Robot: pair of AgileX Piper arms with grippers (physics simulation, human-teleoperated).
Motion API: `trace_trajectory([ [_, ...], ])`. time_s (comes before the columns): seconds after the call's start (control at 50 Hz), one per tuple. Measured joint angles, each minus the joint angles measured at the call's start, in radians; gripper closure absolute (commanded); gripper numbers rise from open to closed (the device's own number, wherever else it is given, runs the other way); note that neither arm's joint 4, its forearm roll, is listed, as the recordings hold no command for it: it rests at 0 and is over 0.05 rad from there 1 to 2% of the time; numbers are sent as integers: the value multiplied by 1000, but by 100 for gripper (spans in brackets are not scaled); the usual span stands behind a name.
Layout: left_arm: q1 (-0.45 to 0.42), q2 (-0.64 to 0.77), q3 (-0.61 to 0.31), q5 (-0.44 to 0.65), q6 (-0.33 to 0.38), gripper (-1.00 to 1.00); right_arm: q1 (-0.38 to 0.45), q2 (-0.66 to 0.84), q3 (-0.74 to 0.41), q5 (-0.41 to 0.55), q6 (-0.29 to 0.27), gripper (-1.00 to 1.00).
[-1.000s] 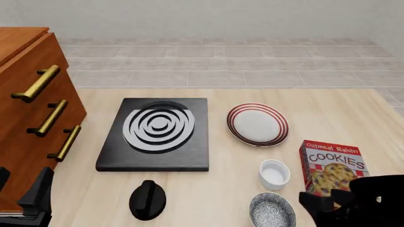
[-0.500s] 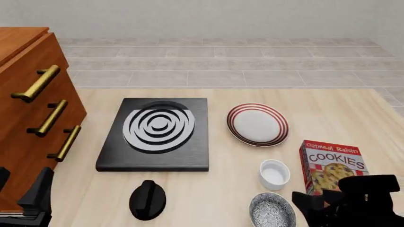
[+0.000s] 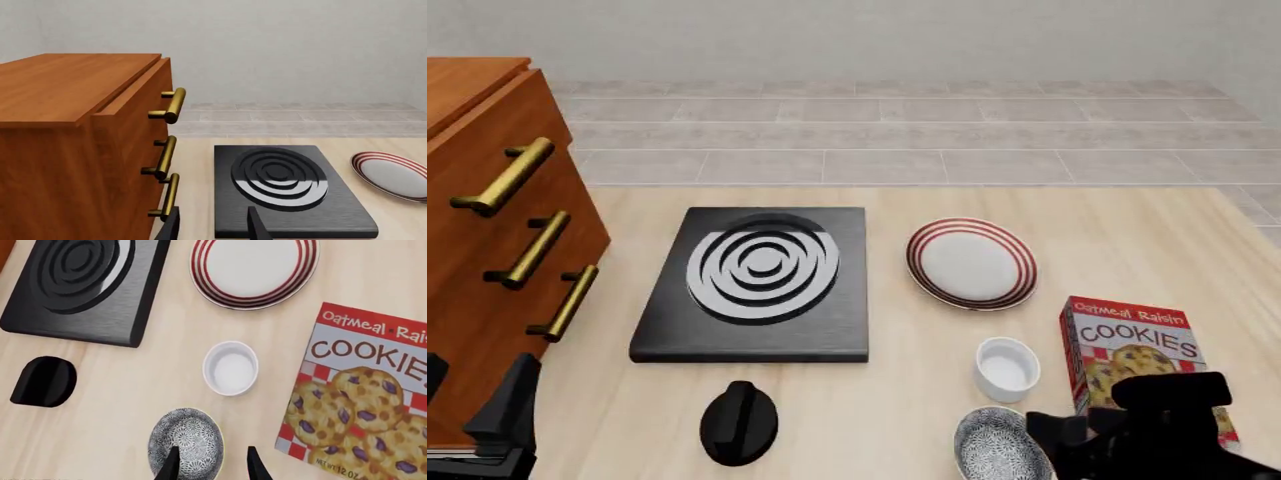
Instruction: Pick the akita bowl next to the ramekin and place it on the plate.
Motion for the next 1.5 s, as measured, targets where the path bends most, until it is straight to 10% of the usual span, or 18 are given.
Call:
trace_trajectory([
  [1.5, 0, 0, 0, 0, 0, -100, 74, 328, 86, -291, 30, -100],
])
